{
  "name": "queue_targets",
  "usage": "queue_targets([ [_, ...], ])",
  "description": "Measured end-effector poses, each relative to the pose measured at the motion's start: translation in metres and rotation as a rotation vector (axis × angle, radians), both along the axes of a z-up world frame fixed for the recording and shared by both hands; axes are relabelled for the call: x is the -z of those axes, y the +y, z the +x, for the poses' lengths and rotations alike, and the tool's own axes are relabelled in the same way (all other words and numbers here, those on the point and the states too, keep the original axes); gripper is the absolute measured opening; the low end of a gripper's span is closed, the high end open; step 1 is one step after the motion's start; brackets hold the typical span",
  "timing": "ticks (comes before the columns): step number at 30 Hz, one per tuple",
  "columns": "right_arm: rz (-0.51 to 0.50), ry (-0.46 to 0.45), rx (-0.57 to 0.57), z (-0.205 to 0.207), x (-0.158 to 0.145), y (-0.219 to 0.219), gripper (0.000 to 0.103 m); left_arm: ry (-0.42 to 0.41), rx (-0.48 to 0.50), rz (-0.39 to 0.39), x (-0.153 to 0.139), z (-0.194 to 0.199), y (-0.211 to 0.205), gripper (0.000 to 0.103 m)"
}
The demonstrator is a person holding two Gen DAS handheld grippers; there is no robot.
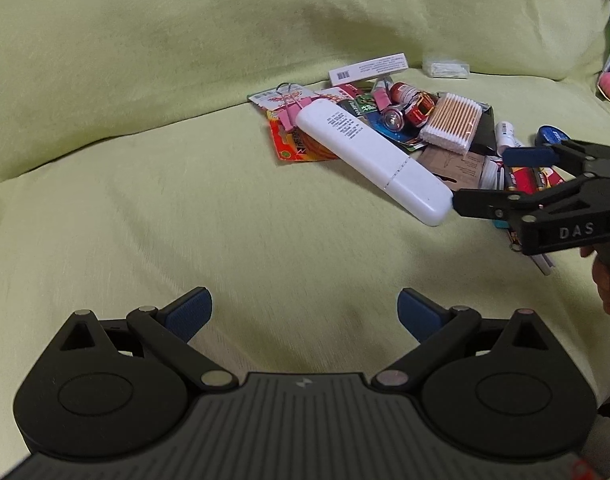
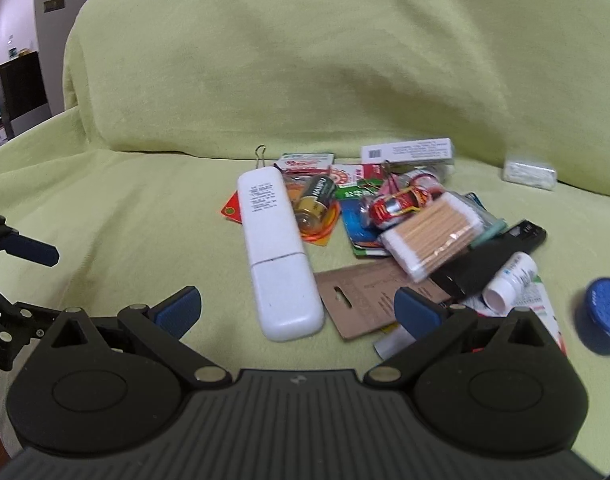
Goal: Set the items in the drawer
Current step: 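Close the right gripper on the white oblong device's end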
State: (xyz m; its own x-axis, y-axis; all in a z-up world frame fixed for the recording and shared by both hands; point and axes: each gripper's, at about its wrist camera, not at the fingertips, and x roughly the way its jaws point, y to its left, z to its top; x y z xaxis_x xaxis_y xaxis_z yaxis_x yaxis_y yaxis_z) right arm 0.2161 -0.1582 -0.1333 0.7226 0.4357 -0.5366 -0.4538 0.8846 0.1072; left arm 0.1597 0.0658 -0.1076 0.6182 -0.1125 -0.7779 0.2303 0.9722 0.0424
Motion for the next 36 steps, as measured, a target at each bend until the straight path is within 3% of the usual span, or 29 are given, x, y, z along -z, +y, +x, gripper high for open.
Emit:
queue_targets([
  [16,-0.059,0.008,-0.120,0.045,0.014,0.033,0.076,-0.034,0.076,0.001,0.009,0.015,0.001,0.100],
  [20,-0.077,0.011,-0.135,0.055,0.018,0.042,0.074,-0.031,0.070,-0.003,0.011,0.020,0.003,0.100],
  [25,-0.100,0.037,-0.152,0.068,0.027,0.053,0.056,-0.027,0.073,-0.007,0.015,0.022,0.006,0.100],
  [29,-0.113,0.042,-0.151,0.073,0.031,0.057,0.055,-0.024,0.078,-0.007,0.017,0.023,0.009,0.100],
  [31,-0.107,0.045,-0.154,0.074,0.031,0.057,0.044,-0.023,0.080,-0.010,0.018,0.023,0.010,0.100],
  [36,-0.114,0.046,-0.161,0.068,0.030,0.054,0.044,-0.025,0.090,-0.019,0.017,0.020,0.010,0.100],
])
